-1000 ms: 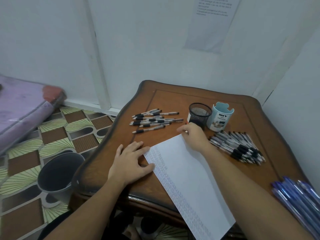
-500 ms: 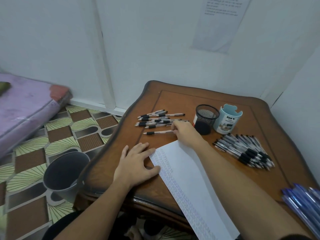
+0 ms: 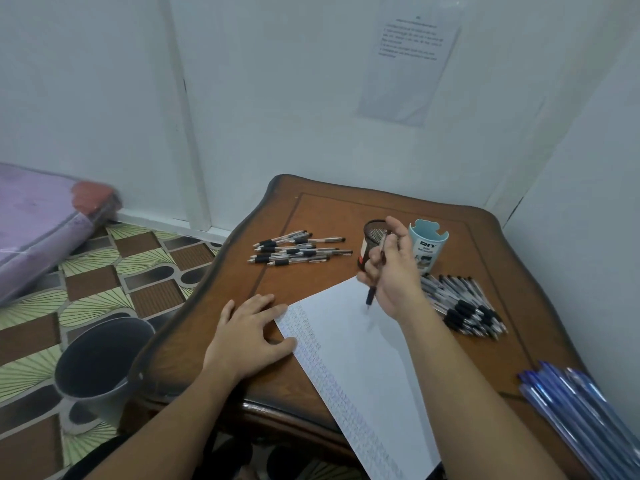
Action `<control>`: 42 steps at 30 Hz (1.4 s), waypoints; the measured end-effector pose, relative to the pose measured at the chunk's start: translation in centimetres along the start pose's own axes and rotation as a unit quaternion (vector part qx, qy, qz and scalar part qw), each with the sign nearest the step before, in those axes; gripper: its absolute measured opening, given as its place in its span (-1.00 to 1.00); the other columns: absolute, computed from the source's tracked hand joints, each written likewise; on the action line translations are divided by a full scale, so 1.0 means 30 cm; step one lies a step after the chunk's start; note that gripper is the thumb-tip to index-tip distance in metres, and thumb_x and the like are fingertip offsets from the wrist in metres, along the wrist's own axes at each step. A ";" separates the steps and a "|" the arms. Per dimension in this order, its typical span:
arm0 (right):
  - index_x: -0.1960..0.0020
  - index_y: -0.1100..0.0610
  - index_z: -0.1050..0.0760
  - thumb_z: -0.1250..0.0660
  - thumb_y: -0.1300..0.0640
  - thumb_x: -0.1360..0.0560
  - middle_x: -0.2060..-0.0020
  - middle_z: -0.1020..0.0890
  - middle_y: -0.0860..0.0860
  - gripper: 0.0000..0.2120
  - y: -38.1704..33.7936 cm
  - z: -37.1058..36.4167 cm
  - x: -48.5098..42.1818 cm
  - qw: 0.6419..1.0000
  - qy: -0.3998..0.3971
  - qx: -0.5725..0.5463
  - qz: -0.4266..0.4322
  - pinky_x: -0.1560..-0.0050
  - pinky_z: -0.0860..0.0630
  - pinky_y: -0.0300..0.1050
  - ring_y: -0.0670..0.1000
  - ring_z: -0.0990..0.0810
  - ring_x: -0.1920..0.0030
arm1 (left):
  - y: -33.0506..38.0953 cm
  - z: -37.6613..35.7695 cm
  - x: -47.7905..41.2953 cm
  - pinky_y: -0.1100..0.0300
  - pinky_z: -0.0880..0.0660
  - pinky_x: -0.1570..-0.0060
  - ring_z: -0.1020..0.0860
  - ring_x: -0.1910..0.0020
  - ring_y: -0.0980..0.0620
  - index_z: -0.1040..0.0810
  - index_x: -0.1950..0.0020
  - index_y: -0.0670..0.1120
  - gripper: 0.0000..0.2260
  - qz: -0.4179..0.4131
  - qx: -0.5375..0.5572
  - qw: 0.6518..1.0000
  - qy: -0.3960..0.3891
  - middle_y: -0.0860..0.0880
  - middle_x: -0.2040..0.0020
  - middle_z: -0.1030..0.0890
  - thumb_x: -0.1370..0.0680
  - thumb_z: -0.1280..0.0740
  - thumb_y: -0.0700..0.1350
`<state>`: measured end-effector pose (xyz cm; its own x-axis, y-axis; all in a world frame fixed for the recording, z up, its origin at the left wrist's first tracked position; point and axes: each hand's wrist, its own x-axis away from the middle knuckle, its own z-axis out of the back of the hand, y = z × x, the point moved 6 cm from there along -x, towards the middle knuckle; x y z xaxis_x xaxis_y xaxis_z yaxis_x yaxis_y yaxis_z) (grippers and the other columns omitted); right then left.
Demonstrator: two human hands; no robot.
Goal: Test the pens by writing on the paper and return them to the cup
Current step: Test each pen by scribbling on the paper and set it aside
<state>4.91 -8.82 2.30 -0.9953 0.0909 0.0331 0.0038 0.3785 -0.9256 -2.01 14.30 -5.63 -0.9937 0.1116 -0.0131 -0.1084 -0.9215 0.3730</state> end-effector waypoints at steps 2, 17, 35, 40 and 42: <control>-0.15 -0.09 -0.43 -0.05 -0.01 -0.70 0.41 -0.33 -0.01 -0.81 0.008 -0.007 0.021 0.999 -0.005 0.041 0.000 0.53 -0.17 -0.29 -0.10 -0.18 0.52 | 0.001 0.001 0.000 -0.02 0.21 -0.50 -0.06 -0.52 0.20 -0.30 -0.45 0.28 -0.22 0.001 0.004 1.000 0.004 0.21 -0.53 -0.20 -0.27 0.01 0.50; -0.11 0.18 -0.61 0.01 -0.16 -0.65 0.31 -0.66 0.14 -0.46 0.152 0.042 0.114 0.990 -0.042 0.121 -0.062 0.36 -0.40 -0.17 0.04 -0.60 0.30 | -0.001 -0.003 -0.001 -0.01 0.20 -0.49 -0.07 -0.52 0.20 -0.34 -0.44 0.26 -0.23 -0.002 0.011 1.000 0.020 0.21 -0.52 -0.23 -0.27 -0.03 0.49; 0.19 0.18 -0.67 -0.38 0.28 -0.49 0.28 -0.66 0.14 -0.88 0.262 0.031 0.208 0.941 -0.121 0.317 -0.007 0.20 -0.46 -0.15 -0.04 -0.56 0.25 | -0.009 -0.013 -0.007 -0.02 0.20 -0.49 -0.07 -0.52 0.19 -0.36 -0.44 0.24 -0.22 -0.001 0.010 1.000 0.020 0.19 -0.52 -0.23 -0.26 -0.06 0.48; 0.21 0.14 -0.62 -0.37 0.22 -0.40 0.26 -0.57 0.32 -0.94 0.274 0.029 0.212 0.933 -0.162 0.320 -0.035 0.20 -0.35 -0.04 0.07 -0.47 0.23 | -0.011 -0.017 -0.009 -0.03 0.19 -0.49 -0.08 -0.52 0.19 -0.36 -0.43 0.24 -0.22 -0.001 0.011 1.000 0.022 0.19 -0.51 -0.24 -0.26 -0.06 0.49; 0.23 0.17 -0.61 -0.36 0.26 -0.44 0.37 -0.54 0.18 -0.90 0.280 0.033 0.219 0.931 -0.156 0.328 -0.030 0.28 -0.32 -0.11 0.00 -0.43 0.30 | -0.011 -0.016 -0.009 -0.04 0.18 -0.49 -0.09 -0.52 0.18 -0.37 -0.43 0.23 -0.22 -0.003 0.010 1.000 0.025 0.18 -0.51 -0.25 -0.26 -0.06 0.49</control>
<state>-1.70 -5.97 -5.63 -0.9718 -0.2234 0.0755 -0.0102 -0.2801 -0.9599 -1.72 14.39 -6.21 -0.9934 0.0975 -0.0607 -0.1135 -0.9131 0.3916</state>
